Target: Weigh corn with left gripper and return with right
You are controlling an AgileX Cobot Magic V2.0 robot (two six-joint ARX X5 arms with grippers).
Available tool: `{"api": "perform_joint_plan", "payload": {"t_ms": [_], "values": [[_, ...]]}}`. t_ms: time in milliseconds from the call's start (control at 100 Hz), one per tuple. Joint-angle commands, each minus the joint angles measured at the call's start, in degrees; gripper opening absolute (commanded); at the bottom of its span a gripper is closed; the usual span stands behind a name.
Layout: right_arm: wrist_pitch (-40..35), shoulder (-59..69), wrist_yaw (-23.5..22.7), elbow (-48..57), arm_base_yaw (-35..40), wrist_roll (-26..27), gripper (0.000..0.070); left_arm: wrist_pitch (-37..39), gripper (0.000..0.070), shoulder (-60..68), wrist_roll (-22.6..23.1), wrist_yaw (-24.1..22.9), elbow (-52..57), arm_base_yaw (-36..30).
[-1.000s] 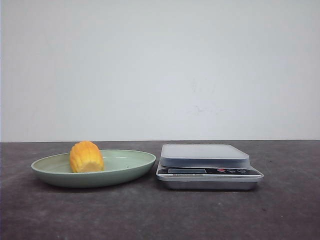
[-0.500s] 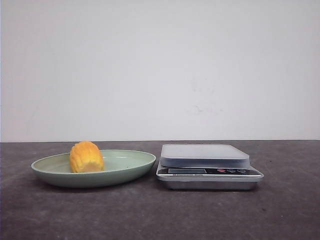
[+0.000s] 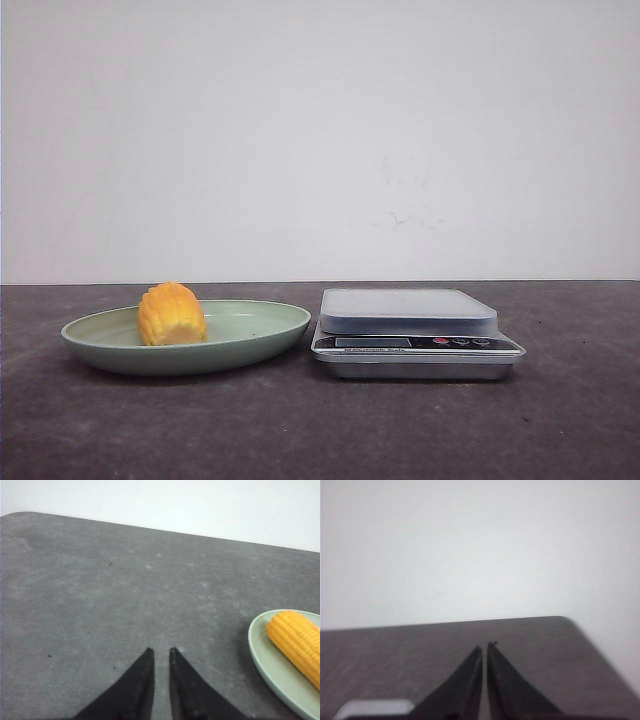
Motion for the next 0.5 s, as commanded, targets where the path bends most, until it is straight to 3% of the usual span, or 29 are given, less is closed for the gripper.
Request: {"api": "perform_joint_plan", "payload": {"t_ms": [0,110,240,490], "values": [[8.9,-1.4,-5.2,-9.7,-1.6,-1.6,0.0011,-0.3,0.0013,-0.1,0.3,0.0,-0.9,0.0],[14.7,-4.4,-6.3,-20.6,-2.9,-1.6,0.0011,-0.3,0.0013,-0.1,0.3,0.0,-0.9,0.0],[15.8,-8.3,-5.9,-29.4,-3.1,-1.6,0.0011,-0.3,0.0013,-0.1,0.3,0.0,-0.9,0.0],[15.3,-11.1,-5.9,-34.0,-3.1,-2.1,0.0011,-0.2,0.0013,-0.1,0.3,0.0,-0.9,0.0]]}}
